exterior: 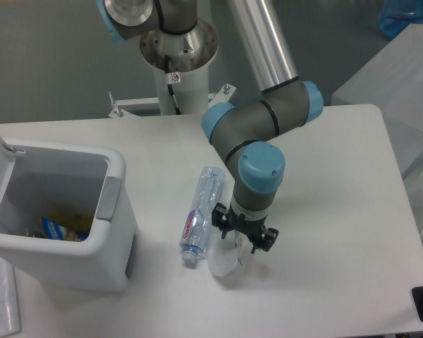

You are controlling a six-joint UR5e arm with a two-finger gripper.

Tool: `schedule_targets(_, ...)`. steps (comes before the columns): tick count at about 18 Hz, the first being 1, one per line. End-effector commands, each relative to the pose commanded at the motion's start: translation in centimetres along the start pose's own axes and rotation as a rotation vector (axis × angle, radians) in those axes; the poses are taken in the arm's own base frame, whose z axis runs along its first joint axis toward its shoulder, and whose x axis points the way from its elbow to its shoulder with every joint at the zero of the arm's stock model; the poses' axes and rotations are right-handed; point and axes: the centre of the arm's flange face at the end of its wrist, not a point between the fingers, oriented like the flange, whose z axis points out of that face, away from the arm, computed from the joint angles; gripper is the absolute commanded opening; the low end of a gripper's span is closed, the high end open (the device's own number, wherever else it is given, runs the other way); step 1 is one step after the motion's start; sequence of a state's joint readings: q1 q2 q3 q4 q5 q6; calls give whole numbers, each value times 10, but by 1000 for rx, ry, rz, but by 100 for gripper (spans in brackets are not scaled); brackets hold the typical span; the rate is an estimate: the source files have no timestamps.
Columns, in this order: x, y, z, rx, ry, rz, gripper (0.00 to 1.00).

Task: Place the trash in the trash can
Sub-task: 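Lower the gripper and close it on the white wrapper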

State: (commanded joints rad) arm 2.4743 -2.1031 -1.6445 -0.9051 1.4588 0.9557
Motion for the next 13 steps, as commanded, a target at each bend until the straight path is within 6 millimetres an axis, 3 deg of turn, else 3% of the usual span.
schedule_targets(6,-16,-3,-17,24,-31,-9,0)
schedule_targets(11,-33,-11,-47,75,-76,-16,0)
schedule_targets(13,-39,-14,-76,152,-83,-36,0)
